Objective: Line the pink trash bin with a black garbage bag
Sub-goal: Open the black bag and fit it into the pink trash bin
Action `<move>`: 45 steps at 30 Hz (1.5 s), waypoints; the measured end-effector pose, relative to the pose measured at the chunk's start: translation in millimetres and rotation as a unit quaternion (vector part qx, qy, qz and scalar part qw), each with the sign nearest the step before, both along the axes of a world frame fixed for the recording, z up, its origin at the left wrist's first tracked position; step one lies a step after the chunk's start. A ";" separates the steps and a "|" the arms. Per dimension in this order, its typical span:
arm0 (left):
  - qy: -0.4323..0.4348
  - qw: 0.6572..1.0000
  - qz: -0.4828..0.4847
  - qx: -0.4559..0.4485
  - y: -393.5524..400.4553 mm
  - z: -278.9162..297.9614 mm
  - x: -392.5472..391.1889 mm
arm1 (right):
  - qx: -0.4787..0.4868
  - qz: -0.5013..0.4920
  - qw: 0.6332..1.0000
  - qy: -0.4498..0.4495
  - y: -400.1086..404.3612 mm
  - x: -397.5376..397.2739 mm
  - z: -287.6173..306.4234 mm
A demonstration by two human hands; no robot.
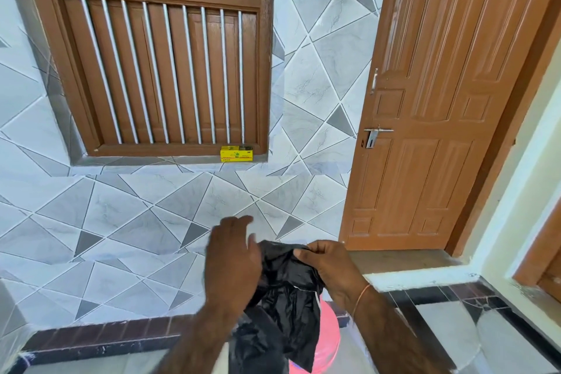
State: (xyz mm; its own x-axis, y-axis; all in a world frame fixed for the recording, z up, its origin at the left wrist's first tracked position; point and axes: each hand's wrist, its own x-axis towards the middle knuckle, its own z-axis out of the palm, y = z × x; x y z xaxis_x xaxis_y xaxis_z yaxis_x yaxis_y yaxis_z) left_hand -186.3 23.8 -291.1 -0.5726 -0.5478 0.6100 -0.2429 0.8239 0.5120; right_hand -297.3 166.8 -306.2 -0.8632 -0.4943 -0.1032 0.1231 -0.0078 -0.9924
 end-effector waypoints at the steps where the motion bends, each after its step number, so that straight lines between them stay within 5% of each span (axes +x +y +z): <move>1: 0.023 0.998 -0.027 0.060 14.0 4.7 2.9 | -0.022 -0.013 1.000 -0.017 -3.4 1.8 -1.3; 5: -0.035 0.910 -0.110 0.398 38.8 -1.7 -8.1 | -0.119 0.007 0.983 -0.139 -12.9 11.9 -1.8; 9: 0.023 0.866 -0.159 0.473 30.2 -8.0 -11.4 | -0.164 0.039 0.962 -0.215 -18.8 15.6 -2.1; 16: 0.015 0.873 -0.161 0.460 12.6 -9.9 -14.4 | -0.130 0.038 0.975 -0.175 -11.6 10.7 -2.9; 19: 0.026 0.901 -0.112 0.418 0.3 -12.8 -15.5 | -0.108 -0.026 0.983 -0.143 -2.9 4.1 -1.5; 23: -0.047 0.964 -0.027 0.260 -19.4 -22.8 -13.0 | 0.014 -0.140 0.990 -0.011 13.3 -16.5 -13.4; 27: -0.177 0.978 0.059 0.090 -32.7 -24.6 -6.2 | 0.179 -0.262 0.940 0.127 31.9 -35.8 -28.0; 34: 0.017 0.956 0.060 0.285 -25.3 -19.2 -12.5 | 0.331 -0.177 0.891 0.255 37.4 -18.0 -39.5; 38: 0.062 0.939 0.027 0.337 -20.5 -22.6 -21.3 | 0.518 -0.072 0.779 0.345 29.5 -11.9 -38.7; 42: -0.118 0.976 -0.044 0.179 -28.0 -31.4 -19.0 | 0.476 -0.095 0.837 0.252 29.4 -30.4 -40.7; 45: -0.374 0.927 -0.021 0.038 -38.9 -45.7 -9.6 | 0.463 -0.133 0.847 0.225 33.7 -43.9 -42.1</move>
State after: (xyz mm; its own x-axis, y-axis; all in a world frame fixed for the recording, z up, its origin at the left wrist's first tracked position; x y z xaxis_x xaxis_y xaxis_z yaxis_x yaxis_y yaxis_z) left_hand -195.9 -15.1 -336.7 -0.8409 -0.5412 -0.0046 -0.5221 0.8089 0.2702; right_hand -341.1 200.4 -348.3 -0.9863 -0.1626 0.0294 -0.1530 0.8314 -0.5343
